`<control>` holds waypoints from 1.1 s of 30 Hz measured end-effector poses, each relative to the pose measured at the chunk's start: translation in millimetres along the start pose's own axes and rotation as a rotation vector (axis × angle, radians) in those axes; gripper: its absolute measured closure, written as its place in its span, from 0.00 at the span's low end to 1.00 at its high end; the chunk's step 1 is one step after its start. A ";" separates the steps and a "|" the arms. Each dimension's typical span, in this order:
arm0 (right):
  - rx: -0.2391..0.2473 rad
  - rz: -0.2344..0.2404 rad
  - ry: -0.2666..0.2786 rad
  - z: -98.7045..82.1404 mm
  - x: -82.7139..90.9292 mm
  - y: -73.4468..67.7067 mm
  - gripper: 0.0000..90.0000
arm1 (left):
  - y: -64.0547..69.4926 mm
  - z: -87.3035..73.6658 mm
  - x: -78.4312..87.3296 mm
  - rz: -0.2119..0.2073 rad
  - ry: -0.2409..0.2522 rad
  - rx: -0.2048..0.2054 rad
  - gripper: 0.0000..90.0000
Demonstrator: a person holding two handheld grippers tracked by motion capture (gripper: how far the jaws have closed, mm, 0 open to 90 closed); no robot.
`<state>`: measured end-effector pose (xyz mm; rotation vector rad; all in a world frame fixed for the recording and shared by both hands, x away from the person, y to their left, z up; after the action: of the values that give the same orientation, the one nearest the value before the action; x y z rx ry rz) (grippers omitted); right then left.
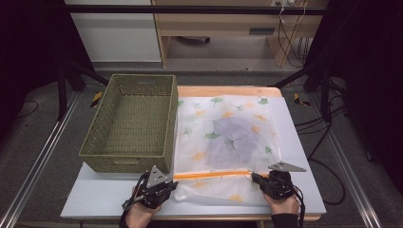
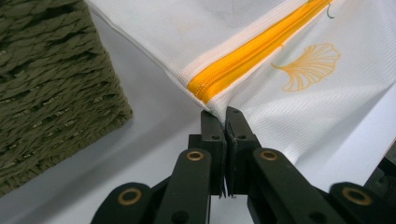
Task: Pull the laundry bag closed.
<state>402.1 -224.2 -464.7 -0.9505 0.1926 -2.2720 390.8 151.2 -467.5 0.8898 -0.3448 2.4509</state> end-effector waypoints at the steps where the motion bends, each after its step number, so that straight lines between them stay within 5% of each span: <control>1: -0.002 -0.004 0.001 -0.2 1.3 1.0 1.00 | -0.1 0.0 0.0 0.000 -0.001 0.000 0.97; 33: -0.113 -0.145 0.058 -14.9 44.6 47.0 1.00 | -0.2 -2.5 -5.1 0.000 -0.028 -0.006 0.97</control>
<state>393.2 -290.0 -466.8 -0.9846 0.2878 -2.4459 393.0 150.4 -472.7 0.9225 -0.3619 2.4386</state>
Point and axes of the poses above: each handheld gripper's, and its own axes: x roughly backward along the jaws, z roughly out of its top, y roughly to its right, the point moved 1 cm from there along -x, roughly forward along the jaws, and after that the axes turned 12 degrees about z, right-handed, at the moved point
